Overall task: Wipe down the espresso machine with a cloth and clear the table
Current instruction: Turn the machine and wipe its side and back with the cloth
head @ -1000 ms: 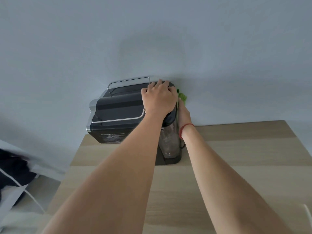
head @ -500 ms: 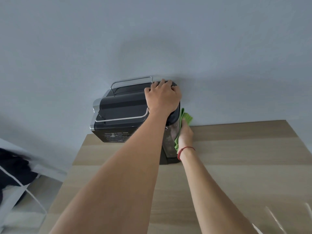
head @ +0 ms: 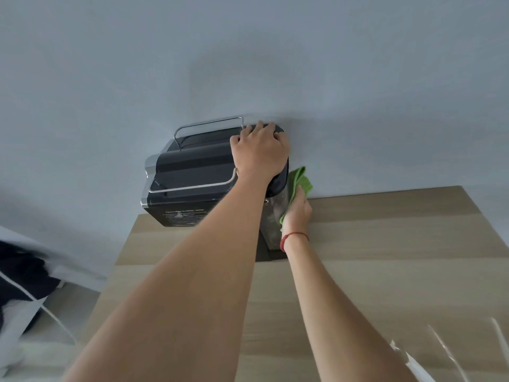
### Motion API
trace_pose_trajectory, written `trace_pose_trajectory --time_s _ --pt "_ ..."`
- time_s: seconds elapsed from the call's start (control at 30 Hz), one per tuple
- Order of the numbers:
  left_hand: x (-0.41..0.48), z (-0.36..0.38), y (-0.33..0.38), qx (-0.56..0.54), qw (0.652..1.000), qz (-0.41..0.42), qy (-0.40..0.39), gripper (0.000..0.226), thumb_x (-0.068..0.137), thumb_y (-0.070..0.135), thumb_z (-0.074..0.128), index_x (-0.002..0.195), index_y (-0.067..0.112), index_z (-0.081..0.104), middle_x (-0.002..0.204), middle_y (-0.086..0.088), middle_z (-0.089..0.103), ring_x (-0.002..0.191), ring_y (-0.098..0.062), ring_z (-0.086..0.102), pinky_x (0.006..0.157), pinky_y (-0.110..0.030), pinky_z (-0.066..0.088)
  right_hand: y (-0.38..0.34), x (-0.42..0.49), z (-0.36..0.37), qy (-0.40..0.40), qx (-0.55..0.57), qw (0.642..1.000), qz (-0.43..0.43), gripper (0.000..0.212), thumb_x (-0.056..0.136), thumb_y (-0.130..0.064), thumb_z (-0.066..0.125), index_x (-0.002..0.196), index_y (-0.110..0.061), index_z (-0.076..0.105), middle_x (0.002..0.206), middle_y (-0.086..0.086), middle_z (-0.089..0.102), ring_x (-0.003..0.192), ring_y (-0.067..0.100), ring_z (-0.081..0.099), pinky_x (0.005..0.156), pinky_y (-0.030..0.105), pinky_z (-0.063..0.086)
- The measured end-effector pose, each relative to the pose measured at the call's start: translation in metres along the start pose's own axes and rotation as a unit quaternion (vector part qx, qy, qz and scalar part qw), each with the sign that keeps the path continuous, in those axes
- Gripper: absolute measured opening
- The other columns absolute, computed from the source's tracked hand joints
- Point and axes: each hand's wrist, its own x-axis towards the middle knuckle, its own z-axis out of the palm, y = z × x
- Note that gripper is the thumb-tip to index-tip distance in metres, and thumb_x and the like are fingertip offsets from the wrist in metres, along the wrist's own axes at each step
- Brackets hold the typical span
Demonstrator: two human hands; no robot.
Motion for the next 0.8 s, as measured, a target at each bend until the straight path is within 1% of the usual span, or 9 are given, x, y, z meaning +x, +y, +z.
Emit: trace_pose_trajectory --time_s 0.07,0.17,0.27,0.33,0.37,0.47,0.53,0.7,0.8 --pt "0.001 0.0 0.0 0.0 1.0 0.001 0.001 0.041 0.094 0.029 0.031 0.121 0.021 0.06 0.125 0.002 0.059 0.122 -0.023 0.048 0.099 -0.04 0.03 0.012 0.017 -0.007 0.005 -0.013 0.998 0.069 0.048 0.096 -0.039 0.047 0.128 -0.005 0.056 0.129 0.011 0.059 0.114 0.027 0.057 0.103 0.039 0.044" --pt "0.001 0.002 -0.001 0.0 1.0 0.003 0.008 0.039 0.093 0.028 0.031 0.115 0.02 0.062 0.12 0.001 0.06 0.119 -0.023 0.049 0.097 -0.041 0.031 0.017 0.039 -0.01 -0.024 -0.076 0.989 0.124 0.071 0.087 -0.061 0.044 0.132 -0.007 0.053 0.131 0.01 0.057 0.119 0.03 0.056 0.106 0.044 0.042" --pt "0.001 0.003 -0.002 -0.002 1.0 0.002 0.014 0.036 0.092 0.028 0.032 0.108 0.019 0.063 0.115 0.001 0.061 0.116 -0.023 0.051 0.095 -0.041 0.032 0.041 0.096 -0.008 -0.077 -0.149 0.975 0.144 0.104 0.055 -0.09 0.05 0.129 -0.019 0.055 0.126 0.007 0.062 0.11 0.029 0.063 0.098 0.047 0.049" --pt "0.002 0.004 -0.002 0.001 1.0 0.006 0.02 0.036 0.092 0.028 0.032 0.107 0.019 0.063 0.114 0.002 0.062 0.115 -0.023 0.051 0.094 -0.04 0.033 0.059 0.136 -0.006 -0.101 -0.169 0.969 0.152 0.121 0.034 -0.095 0.057 0.13 -0.022 0.056 0.126 0.008 0.063 0.109 0.031 0.063 0.1 0.051 0.046" --pt "0.002 0.004 -0.001 0.001 1.0 0.009 0.021 0.036 0.092 0.028 0.033 0.107 0.019 0.063 0.113 0.003 0.062 0.115 -0.022 0.051 0.094 -0.04 0.033 0.062 0.146 -0.006 -0.104 -0.169 0.968 0.155 0.119 0.033 -0.094 0.06 0.128 -0.022 0.058 0.124 0.008 0.065 0.109 0.031 0.063 0.101 0.051 0.045" --pt "0.002 0.004 -0.002 0.005 1.0 0.013 0.028 0.037 0.092 0.028 0.033 0.111 0.021 0.063 0.114 0.003 0.062 0.116 -0.022 0.051 0.094 -0.04 0.032 0.035 0.117 0.003 -0.1 -0.174 0.97 0.138 0.079 0.064 -0.071 0.06 0.119 -0.015 0.064 0.11 0.011 0.07 0.102 0.03 0.066 0.098 0.047 0.049" --pt "0.003 0.004 -0.003 0.008 1.0 0.009 0.024 0.038 0.092 0.029 0.033 0.114 0.021 0.063 0.121 0.003 0.061 0.12 -0.022 0.049 0.096 -0.04 0.032 0.015 0.096 0.007 -0.098 -0.171 0.974 0.114 0.065 0.078 -0.061 0.053 0.119 -0.012 0.064 0.108 0.013 0.07 0.101 0.03 0.067 0.097 0.047 0.051" --pt "0.001 0.003 -0.002 0.02 1.0 0.011 0.01 0.04 0.093 0.03 0.031 0.12 0.022 0.061 0.127 0.003 0.058 0.124 -0.022 0.046 0.099 -0.041 0.03 -0.023 0.057 0.015 -0.095 -0.167 0.98 0.058 0.052 0.093 -0.045 0.049 0.123 -0.003 0.057 0.112 0.015 0.066 0.104 0.029 0.063 0.097 0.04 0.049" --pt "0.0 0.001 -0.003 0.025 1.0 0.011 0.004 0.043 0.095 0.031 0.031 0.127 0.022 0.058 0.136 0.003 0.054 0.132 -0.021 0.042 0.103 -0.041 0.028 -0.029 0.047 0.018 -0.108 -0.132 0.985 0.037 0.05 0.093 -0.044 0.05 0.122 -0.004 0.058 0.11 0.012 0.066 0.101 0.027 0.062 0.095 0.038 0.049"
